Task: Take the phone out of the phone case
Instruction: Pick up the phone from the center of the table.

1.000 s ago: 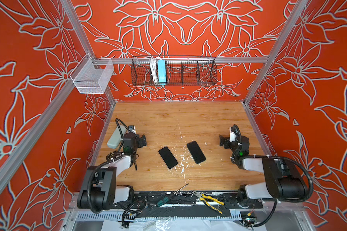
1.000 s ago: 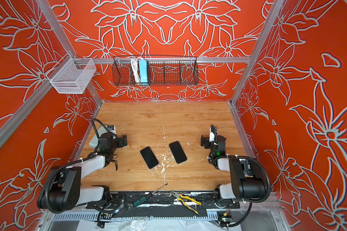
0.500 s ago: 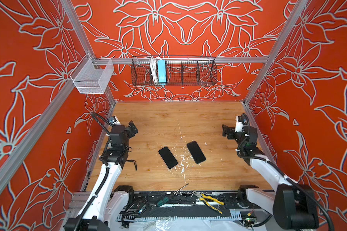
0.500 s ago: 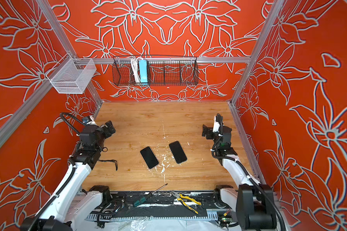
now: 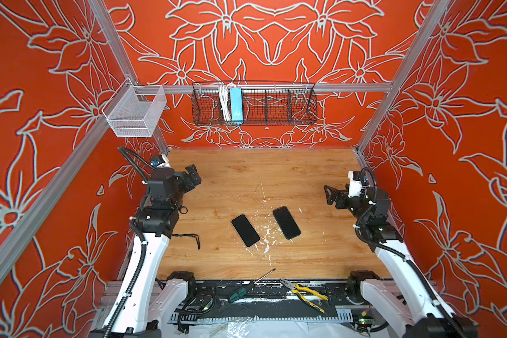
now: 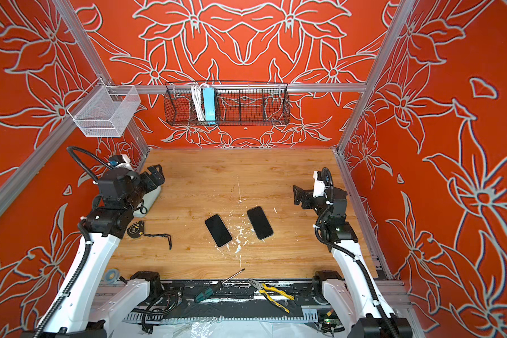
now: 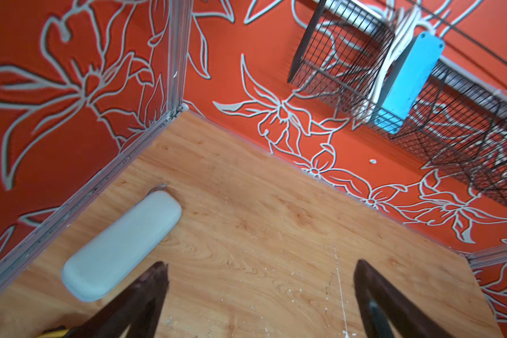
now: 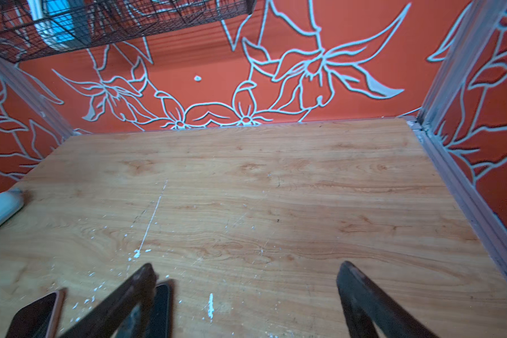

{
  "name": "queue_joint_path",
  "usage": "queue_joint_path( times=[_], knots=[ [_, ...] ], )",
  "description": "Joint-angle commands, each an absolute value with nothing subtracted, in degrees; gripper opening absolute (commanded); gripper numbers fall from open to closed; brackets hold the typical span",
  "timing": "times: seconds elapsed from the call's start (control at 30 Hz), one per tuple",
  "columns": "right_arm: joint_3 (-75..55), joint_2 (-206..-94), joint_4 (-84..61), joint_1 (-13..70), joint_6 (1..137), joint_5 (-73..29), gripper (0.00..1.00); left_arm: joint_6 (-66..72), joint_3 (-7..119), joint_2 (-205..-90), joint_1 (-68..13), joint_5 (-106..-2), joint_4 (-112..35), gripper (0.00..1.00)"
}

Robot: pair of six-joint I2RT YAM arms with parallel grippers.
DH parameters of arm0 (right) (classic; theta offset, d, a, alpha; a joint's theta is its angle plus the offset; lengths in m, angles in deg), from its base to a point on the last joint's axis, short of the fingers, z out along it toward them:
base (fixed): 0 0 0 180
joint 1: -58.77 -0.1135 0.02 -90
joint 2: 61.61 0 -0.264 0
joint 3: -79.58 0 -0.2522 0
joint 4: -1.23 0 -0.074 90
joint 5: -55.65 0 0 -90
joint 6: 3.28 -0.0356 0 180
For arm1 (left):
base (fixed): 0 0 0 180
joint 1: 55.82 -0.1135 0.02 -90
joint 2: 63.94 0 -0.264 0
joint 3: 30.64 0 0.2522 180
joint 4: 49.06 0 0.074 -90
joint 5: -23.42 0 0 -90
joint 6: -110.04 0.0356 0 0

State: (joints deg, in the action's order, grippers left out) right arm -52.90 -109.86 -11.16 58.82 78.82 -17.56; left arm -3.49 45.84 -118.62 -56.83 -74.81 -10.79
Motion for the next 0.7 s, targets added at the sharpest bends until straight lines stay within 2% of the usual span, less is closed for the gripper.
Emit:
queue_joint_path(
  times=[0.0, 0.07, 0.23, 0.4, 0.57, 0.67],
  knots=[
    [-51.07, -109.49, -17.34, 58.67, 75.39, -11.83, 0.97, -6.5, 53.04, -125.3, -56.58, -72.23, -1.43, 0.97],
    [-50.55, -109.22, -18.02, 56.84, 72.77, -11.91, 0.96, -6.62, 57.0, -129.49, -56.37, -69.16, 1.06, 0.97],
    [-43.82, -112.66, -30.47, 45.78, 73.29, -24.21, 0.96, -3.89, 64.55, -139.04, -51.99, -67.02, 5.13, 0.97],
    [-44.03, -115.26, -30.9, 37.97, 66.76, -29.78, 0.96, -3.44, 73.88, -150.01, -48.89, -60.08, 11.53, 0.97],
    [-43.87, -117.65, -34.58, 30.5, 65.75, -38.51, 0.96, -4.98, 70.97, -153.6, -47.43, -53.59, 10.64, 0.97],
    [-42.93, -119.08, -36.9, 25.74, 65.55, -43.46, 0.96, -5.46, 68.85, -153.48, -46.73, -53.25, 10.47, 0.97]
  ],
)
